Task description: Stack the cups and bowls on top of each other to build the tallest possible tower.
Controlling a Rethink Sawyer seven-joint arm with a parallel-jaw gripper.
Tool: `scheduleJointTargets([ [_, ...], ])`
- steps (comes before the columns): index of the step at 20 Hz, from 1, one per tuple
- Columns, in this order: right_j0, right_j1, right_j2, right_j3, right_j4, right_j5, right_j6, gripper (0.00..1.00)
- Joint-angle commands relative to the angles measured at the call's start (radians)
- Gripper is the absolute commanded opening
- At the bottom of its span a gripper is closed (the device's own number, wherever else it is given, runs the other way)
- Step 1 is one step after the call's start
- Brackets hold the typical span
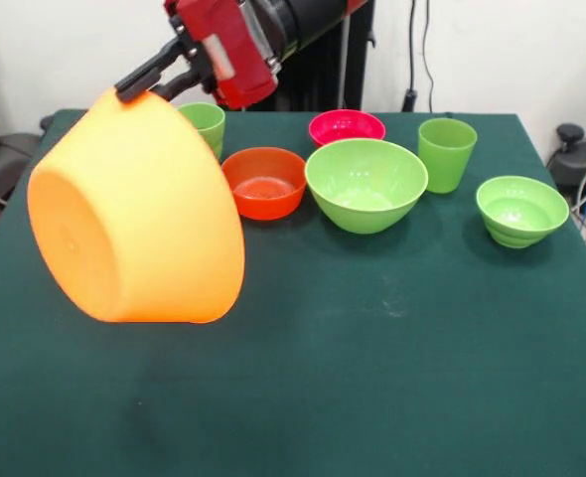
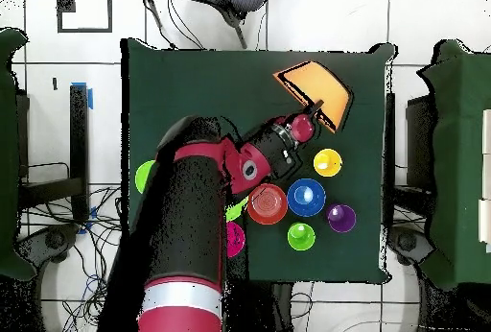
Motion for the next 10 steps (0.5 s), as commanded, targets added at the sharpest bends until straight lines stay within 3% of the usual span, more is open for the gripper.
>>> scheduleJointTargets([
  [1,0.031,0.053,-0.026,-0.022,-0.138,0.092,0.391,0.00],
  [7,0.041,0.118,-0.050,-0.061,-0.179,0.158,0.463,0.00],
  [10,0.047,0.175,-0.057,-0.076,-0.238,0.204,0.522,0.00],
])
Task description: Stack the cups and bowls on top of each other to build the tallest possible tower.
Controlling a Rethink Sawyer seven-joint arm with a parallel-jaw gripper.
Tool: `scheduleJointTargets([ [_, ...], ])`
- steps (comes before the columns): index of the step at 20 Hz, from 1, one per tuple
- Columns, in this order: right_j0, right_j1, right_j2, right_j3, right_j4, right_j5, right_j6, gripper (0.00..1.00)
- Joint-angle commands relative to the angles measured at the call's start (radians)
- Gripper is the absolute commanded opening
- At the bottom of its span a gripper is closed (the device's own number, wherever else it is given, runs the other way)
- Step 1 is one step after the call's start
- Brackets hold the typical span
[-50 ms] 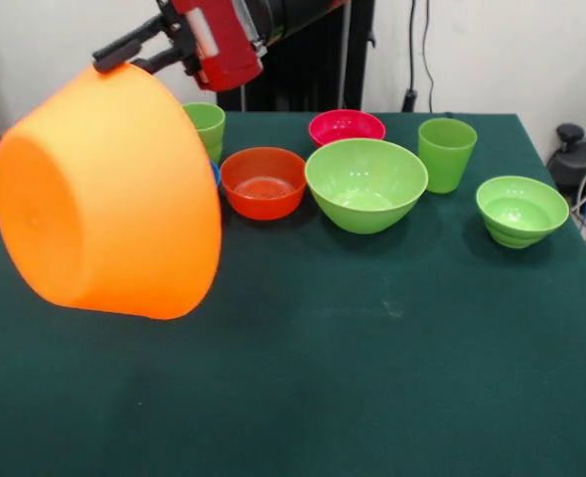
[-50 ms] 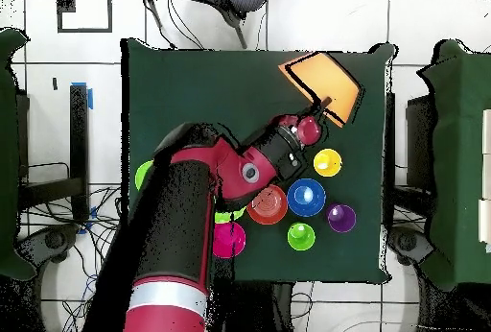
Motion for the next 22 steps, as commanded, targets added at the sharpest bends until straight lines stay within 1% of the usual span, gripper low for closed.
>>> scheduleJointTargets([
  [1,0.002,0.132,0.012,-0.076,-0.139,0.150,0.321,0.00],
  [7,-0.007,0.185,0.019,-0.070,-0.180,0.173,0.419,0.00],
  [10,0.003,0.215,0.016,-0.055,-0.202,0.217,0.487,0.00],
  [13,0.016,0.249,0.007,-0.062,-0.220,0.273,0.517,0.00],
  [16,0.027,0.259,-0.002,-0.051,-0.233,0.280,0.523,0.00],
  [20,0.051,0.258,-0.007,-0.039,-0.197,0.301,0.532,0.00],
  [22,0.069,0.266,-0.016,-0.029,-0.187,0.331,0.552,0.00],
])
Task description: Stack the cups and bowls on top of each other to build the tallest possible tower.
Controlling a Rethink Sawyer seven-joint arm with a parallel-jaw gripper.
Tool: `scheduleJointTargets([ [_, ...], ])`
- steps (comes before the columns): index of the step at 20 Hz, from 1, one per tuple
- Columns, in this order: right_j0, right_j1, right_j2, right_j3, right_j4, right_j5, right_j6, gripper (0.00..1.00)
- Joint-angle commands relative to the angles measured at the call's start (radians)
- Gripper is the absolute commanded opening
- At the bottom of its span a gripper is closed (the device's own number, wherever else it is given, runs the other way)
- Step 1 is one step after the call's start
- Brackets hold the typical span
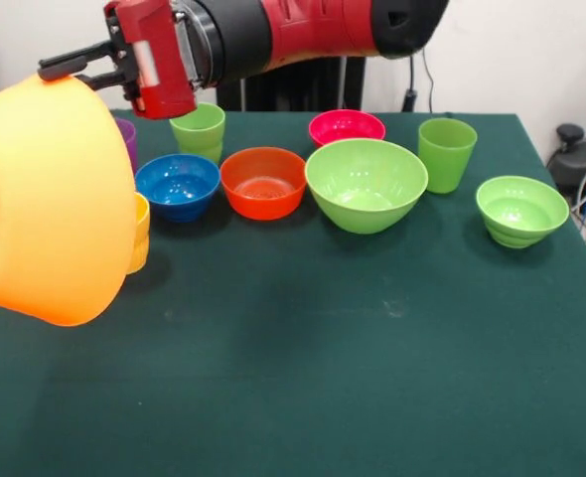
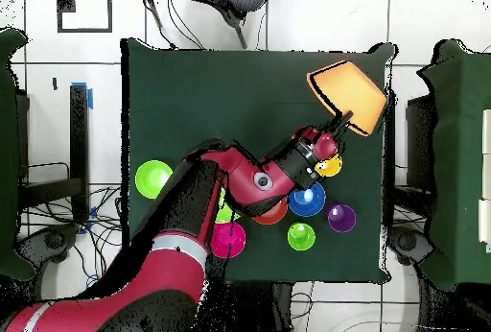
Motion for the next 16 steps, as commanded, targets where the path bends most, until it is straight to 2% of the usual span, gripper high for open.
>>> scheduleJointTargets([
  [1,0.059,0.045,0.044,-0.005,-0.026,0.124,0.304,0.00],
  [8,0.097,0.115,0.013,0.054,-0.103,0.190,0.458,0.00],
  [12,0.112,0.149,0.007,0.069,-0.133,0.227,0.511,0.00],
  [16,0.130,0.183,-0.003,0.076,-0.208,0.224,0.521,0.00],
])
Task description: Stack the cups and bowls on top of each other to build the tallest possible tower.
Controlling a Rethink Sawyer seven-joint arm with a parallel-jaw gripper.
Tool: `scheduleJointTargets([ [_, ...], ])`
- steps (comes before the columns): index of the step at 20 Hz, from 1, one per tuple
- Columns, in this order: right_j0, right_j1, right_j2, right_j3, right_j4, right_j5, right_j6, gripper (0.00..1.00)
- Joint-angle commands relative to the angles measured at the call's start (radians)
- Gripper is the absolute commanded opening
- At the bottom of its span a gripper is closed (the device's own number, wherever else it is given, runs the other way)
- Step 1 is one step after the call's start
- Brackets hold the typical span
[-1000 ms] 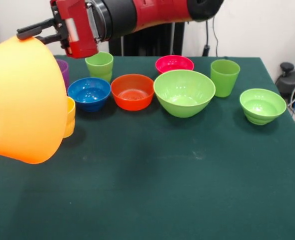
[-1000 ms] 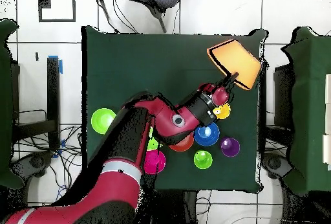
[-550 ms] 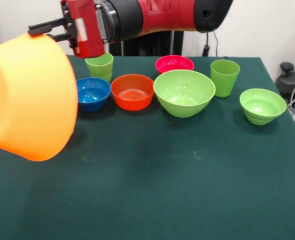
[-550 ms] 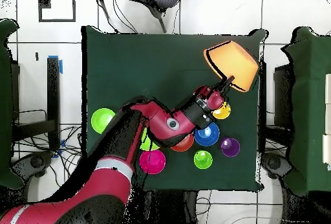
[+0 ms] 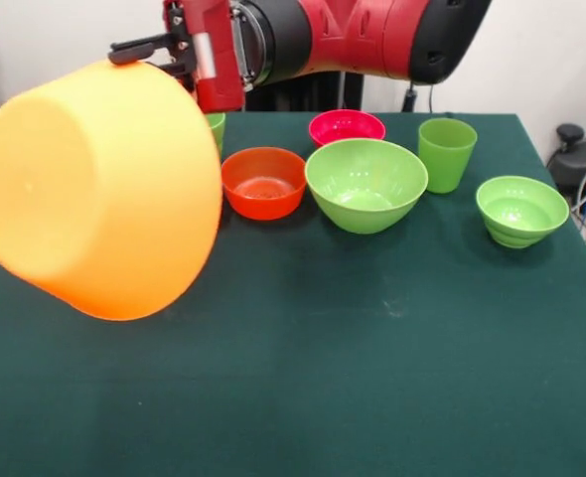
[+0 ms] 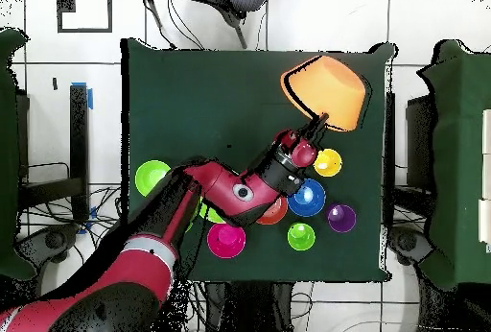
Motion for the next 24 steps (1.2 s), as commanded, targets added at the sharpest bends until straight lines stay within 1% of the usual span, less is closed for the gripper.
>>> scheduleJointTargets([
  [1,0.013,0.076,0.054,0.049,-0.119,0.073,0.336,0.00],
  [3,-0.001,0.074,0.065,0.060,-0.130,0.047,0.359,0.00],
  [4,-0.010,0.071,0.079,0.075,-0.146,0.008,0.366,0.00],
  [6,-0.015,0.088,0.087,0.086,-0.172,0.015,0.400,0.00],
  [9,-0.011,0.116,0.088,0.093,-0.198,0.057,0.429,0.00],
  [14,-0.008,0.127,0.102,0.122,-0.239,0.048,0.448,0.00],
  [18,-0.001,0.138,0.111,0.130,-0.248,0.070,0.466,0.00],
  [24,0.014,0.150,0.111,0.145,-0.253,0.114,0.467,0.00],
])
